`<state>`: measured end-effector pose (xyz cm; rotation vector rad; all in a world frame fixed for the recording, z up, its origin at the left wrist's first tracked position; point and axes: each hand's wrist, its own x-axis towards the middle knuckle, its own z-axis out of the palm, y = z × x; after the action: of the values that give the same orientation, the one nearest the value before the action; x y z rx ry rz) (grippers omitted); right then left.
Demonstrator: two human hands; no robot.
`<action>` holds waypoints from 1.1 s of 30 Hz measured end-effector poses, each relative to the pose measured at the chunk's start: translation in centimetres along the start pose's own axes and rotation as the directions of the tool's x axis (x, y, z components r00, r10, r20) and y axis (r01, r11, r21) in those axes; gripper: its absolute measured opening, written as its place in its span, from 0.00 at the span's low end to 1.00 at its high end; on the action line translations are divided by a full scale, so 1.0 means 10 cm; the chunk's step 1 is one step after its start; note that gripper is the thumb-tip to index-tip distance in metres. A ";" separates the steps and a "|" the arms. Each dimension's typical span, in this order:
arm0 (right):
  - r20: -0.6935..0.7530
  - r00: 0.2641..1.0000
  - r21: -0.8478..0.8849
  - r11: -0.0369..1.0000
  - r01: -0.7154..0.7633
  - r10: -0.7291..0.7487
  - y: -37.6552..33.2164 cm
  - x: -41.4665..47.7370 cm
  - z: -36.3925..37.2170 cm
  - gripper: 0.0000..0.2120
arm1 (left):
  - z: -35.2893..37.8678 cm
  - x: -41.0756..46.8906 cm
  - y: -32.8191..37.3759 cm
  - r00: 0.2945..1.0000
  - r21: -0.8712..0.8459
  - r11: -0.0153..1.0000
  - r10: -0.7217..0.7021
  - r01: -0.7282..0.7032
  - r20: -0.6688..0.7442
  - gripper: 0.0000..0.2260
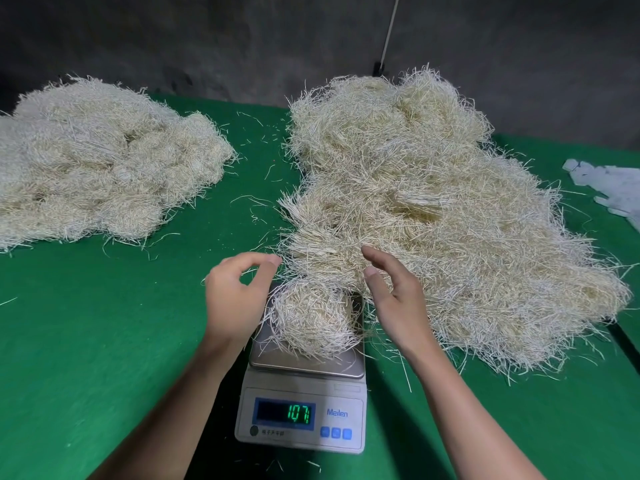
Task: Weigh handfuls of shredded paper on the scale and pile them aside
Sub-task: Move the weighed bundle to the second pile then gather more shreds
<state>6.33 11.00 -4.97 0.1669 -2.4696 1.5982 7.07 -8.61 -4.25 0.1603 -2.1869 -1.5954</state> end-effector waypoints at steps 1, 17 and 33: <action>0.002 1.000 0.002 1.000 -0.002 0.002 0.00 0.00 0.00 0.14 | 0.00 0.00 0.00 1.000 -0.002 1.000 0.000 0.000 0.001 0.12; 0.008 1.000 -0.021 1.000 -0.003 0.004 0.04 -0.01 0.01 0.14 | 0.06 0.01 -0.12 1.000 0.024 1.000 0.017 -0.018 0.020 0.09; 0.293 0.953 -0.233 0.973 -0.011 0.080 0.52 -0.04 0.63 0.37 | 0.52 0.04 -0.58 0.808 0.039 0.901 -0.406 0.432 0.427 0.25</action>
<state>5.00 7.39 -12.18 0.3436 -2.8861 1.3763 3.72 -6.14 -10.83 0.3255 -2.5589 -2.1049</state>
